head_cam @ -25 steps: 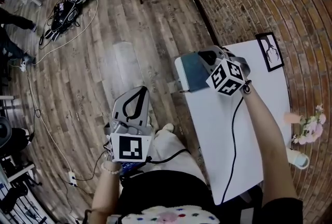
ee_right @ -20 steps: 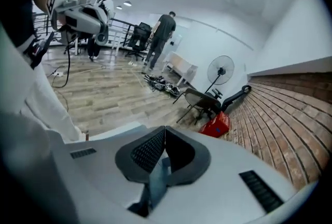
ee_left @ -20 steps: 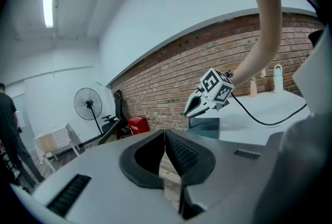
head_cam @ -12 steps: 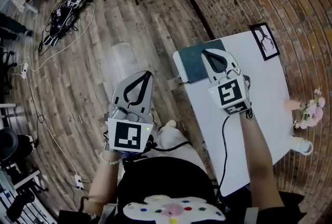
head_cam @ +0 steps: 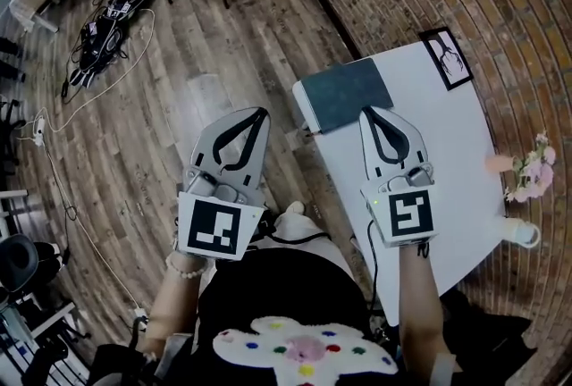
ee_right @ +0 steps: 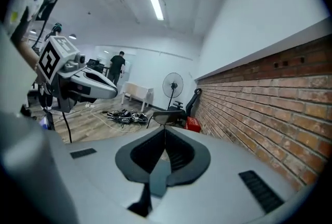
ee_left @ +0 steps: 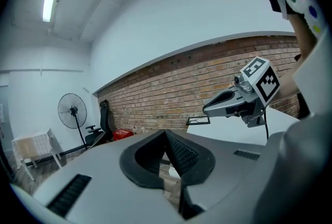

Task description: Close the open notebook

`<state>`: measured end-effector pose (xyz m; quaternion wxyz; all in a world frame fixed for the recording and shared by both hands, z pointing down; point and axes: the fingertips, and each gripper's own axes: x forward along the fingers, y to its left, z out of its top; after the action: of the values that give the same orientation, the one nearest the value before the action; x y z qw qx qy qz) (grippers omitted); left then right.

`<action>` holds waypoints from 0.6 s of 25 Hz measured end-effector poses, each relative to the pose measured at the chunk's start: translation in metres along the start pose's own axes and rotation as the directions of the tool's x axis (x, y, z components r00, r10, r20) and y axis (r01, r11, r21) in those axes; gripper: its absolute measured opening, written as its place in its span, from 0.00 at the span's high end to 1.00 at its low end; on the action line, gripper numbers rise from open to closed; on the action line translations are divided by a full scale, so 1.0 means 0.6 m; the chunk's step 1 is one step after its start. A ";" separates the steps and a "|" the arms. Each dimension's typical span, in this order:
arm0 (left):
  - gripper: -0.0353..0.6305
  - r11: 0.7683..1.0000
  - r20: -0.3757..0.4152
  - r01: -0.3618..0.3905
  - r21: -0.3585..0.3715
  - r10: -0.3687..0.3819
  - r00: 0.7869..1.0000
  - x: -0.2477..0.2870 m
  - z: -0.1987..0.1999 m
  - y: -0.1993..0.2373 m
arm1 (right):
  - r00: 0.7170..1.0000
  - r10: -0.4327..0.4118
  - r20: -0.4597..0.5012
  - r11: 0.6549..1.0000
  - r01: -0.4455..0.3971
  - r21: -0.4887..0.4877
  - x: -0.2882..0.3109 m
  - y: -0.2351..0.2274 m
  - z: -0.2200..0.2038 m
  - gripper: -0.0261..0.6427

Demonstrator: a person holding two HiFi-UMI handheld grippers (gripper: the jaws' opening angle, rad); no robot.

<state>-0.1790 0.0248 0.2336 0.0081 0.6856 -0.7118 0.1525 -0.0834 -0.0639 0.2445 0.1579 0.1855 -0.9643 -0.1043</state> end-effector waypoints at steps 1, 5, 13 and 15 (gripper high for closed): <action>0.92 1.000 0.003 0.005 0.001 -0.005 1.000 0.000 0.004 0.001 | 1.000 -0.016 0.000 1.000 0.016 0.020 -0.009 0.002 0.002 0.91; 0.92 1.000 0.006 0.018 -0.001 -0.018 1.000 -0.001 0.010 0.008 | 0.999 -0.054 -0.009 0.997 0.054 0.054 -0.038 0.009 0.006 0.92; 0.92 0.998 0.004 0.054 0.022 -0.054 0.999 -0.009 0.006 0.008 | 0.992 -0.108 -0.073 0.990 0.114 0.087 -0.069 0.020 -0.014 0.92; 0.92 0.997 0.003 0.067 0.026 -0.068 0.998 -0.010 0.004 0.004 | 0.990 -0.106 -0.092 0.990 0.114 0.083 -0.075 0.026 -0.026 0.92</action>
<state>-0.1806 0.0300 0.2295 0.0029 0.7096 -0.6862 0.1600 -0.0434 -0.0346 0.2509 0.1854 0.2496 -0.9484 -0.0618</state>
